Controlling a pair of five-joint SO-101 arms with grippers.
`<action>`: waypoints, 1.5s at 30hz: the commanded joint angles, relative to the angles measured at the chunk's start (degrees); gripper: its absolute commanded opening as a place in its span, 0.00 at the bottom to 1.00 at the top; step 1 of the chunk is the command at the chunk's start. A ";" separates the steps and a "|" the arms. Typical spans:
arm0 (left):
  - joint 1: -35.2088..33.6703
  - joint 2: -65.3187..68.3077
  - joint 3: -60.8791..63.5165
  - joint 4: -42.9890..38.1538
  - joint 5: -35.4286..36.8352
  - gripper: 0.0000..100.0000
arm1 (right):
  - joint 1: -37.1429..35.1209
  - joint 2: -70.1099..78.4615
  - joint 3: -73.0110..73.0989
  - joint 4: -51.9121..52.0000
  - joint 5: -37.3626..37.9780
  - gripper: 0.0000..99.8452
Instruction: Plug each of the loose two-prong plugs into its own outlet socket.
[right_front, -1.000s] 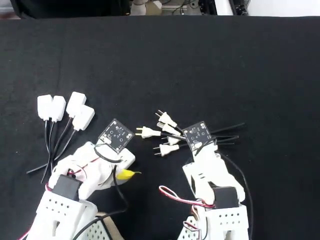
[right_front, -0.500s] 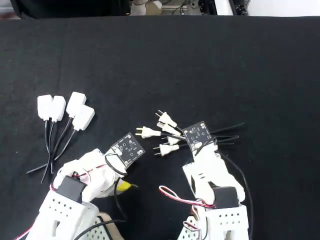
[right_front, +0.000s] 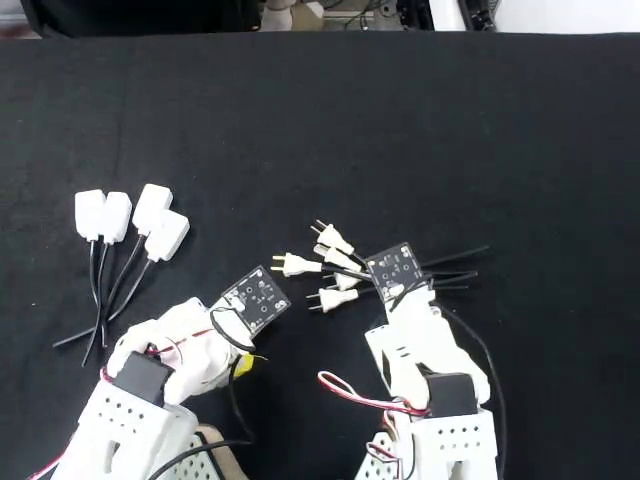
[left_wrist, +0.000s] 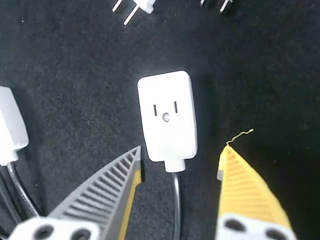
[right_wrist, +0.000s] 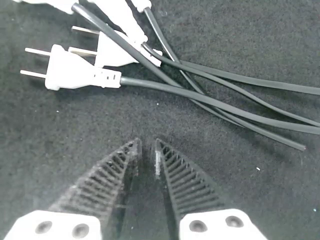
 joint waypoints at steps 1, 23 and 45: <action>0.84 -0.62 -0.84 0.62 -0.53 0.24 | -0.62 0.31 0.13 0.26 -0.53 0.05; 0.40 -0.62 -0.22 0.00 -0.53 0.20 | -0.62 0.31 0.13 0.26 -0.53 0.05; -1.19 2.37 -10.15 -1.41 0.26 0.21 | -0.62 0.31 0.13 0.26 -0.53 0.05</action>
